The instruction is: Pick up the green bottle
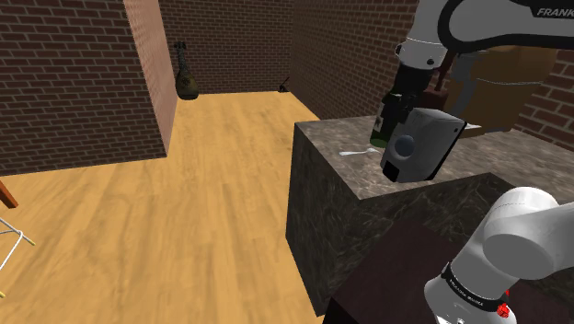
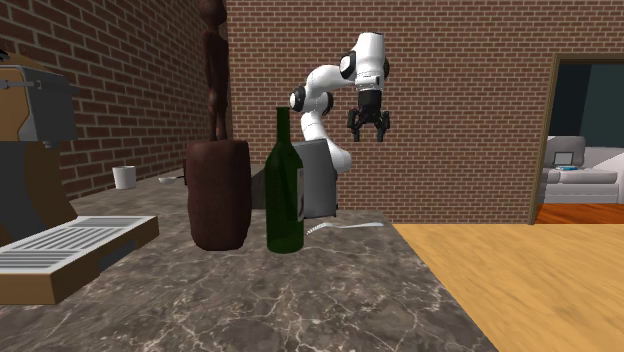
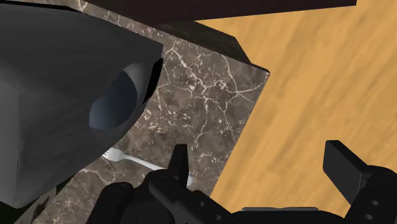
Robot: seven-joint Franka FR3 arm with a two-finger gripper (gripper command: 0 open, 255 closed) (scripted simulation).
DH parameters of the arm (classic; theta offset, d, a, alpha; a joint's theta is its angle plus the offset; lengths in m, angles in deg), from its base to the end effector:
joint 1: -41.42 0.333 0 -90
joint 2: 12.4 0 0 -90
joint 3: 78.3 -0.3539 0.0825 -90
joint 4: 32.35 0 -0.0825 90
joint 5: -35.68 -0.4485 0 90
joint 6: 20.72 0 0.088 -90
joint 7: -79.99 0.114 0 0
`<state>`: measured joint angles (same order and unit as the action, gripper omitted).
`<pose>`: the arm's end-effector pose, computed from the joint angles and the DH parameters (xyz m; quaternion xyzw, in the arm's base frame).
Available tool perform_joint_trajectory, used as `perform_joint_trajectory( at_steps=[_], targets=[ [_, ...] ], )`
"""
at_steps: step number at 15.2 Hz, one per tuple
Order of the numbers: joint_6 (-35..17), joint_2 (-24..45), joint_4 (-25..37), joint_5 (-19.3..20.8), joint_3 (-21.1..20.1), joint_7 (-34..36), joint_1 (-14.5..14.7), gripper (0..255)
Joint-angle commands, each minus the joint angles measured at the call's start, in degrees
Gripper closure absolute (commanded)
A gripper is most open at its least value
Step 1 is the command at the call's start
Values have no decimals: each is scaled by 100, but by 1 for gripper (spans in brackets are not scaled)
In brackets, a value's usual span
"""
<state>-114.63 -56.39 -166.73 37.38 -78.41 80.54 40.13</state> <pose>0.3573 -0.0104 0.6160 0.9993 -0.0148 0.0306 0.0157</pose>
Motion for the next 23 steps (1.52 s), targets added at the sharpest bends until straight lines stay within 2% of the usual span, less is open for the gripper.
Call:
perform_joint_trajectory(
  at_steps=[1,7,13,18,23],
  targets=[
    [0,0,0,0,0,0,0,0],
    [48,717,774,360,650,-749,-205,0],
    [141,1591,1771,536,1259,-1502,-333,0],
    [287,2447,2794,511,1762,-2162,-408,0],
    [541,3464,4043,272,2264,-2884,-532,0]
  ],
)
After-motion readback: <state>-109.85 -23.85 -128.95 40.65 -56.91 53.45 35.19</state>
